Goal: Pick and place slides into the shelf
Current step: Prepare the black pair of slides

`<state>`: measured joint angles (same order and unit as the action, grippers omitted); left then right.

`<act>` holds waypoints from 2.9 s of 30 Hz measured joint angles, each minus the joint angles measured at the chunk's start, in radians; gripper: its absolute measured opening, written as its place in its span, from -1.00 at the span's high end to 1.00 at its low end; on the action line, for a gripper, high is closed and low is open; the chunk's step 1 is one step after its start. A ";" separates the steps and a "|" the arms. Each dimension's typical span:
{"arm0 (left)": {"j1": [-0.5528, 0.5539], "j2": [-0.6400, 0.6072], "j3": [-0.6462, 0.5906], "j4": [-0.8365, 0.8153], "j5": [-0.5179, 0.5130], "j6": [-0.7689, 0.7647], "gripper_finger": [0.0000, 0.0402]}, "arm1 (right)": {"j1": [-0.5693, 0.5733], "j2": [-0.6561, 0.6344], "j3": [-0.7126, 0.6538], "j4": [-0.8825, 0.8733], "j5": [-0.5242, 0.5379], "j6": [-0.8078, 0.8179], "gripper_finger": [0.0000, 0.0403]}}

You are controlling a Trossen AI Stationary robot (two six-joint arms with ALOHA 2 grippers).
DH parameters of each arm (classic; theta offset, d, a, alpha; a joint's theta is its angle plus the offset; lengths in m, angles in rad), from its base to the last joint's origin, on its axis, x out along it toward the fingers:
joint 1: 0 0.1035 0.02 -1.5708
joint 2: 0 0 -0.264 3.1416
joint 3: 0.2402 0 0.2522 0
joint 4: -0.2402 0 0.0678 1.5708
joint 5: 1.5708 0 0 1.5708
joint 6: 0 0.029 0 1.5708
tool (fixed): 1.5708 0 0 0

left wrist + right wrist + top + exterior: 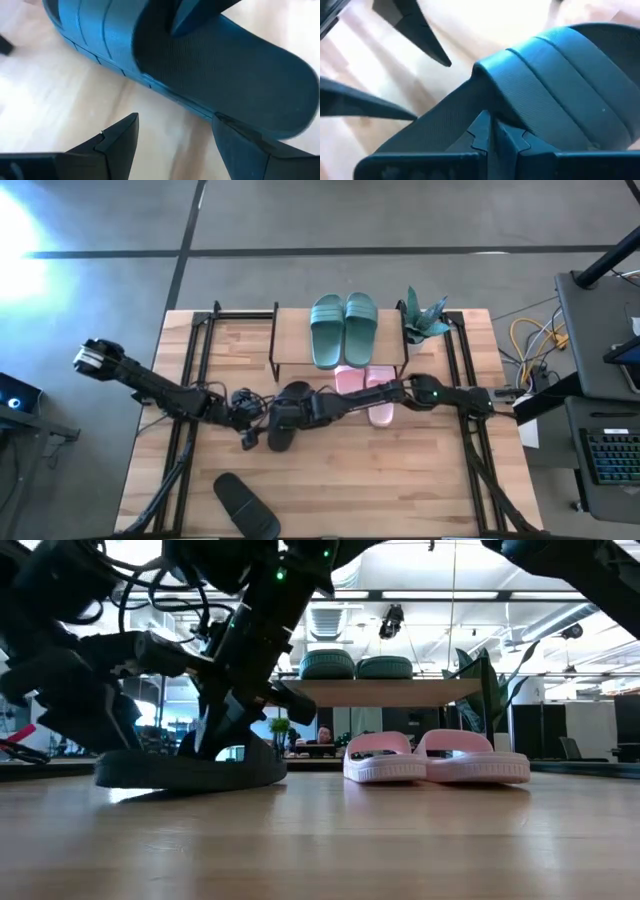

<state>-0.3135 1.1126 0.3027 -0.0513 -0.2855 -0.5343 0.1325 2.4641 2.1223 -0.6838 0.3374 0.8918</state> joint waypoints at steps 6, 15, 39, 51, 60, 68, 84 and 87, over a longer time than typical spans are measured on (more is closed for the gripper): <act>0.042 0.000 0.000 0.001 -0.001 0.008 -0.18 | -0.051 0.000 0.000 -0.001 0.003 -0.021 0.94; 0.065 0.000 0.000 0.015 0.000 0.045 -0.18 | -0.083 -0.003 0.000 -0.001 -0.006 -0.034 0.94; 0.113 -0.034 -0.002 -0.010 0.483 -0.010 -0.18 | 0.090 -0.025 0.122 -0.135 -0.314 0.009 0.94; 0.000 -0.267 -0.002 -0.022 0.924 -0.446 -0.18 | 0.164 -0.025 0.127 -0.137 -0.302 0.049 0.93; -0.214 -0.346 -0.002 0.036 0.679 -0.747 -0.18 | 0.227 -0.025 0.127 -0.148 -0.209 0.094 0.84; -0.390 -0.209 0.006 0.184 0.530 -0.905 -0.18 | 0.272 -0.025 0.126 -0.165 -0.158 0.128 0.46; -0.499 0.180 0.146 0.268 0.451 -0.898 -0.18 | 0.393 -0.059 0.151 -0.393 0.157 0.398 0.14; -0.502 0.238 0.147 0.369 0.438 -0.898 -0.18 | 0.415 -0.063 0.176 -0.460 0.230 0.467 0.14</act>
<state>-0.8150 1.3508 0.4495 0.3174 0.1529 -1.4322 0.5478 2.4013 2.2983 -1.1435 0.5675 1.3583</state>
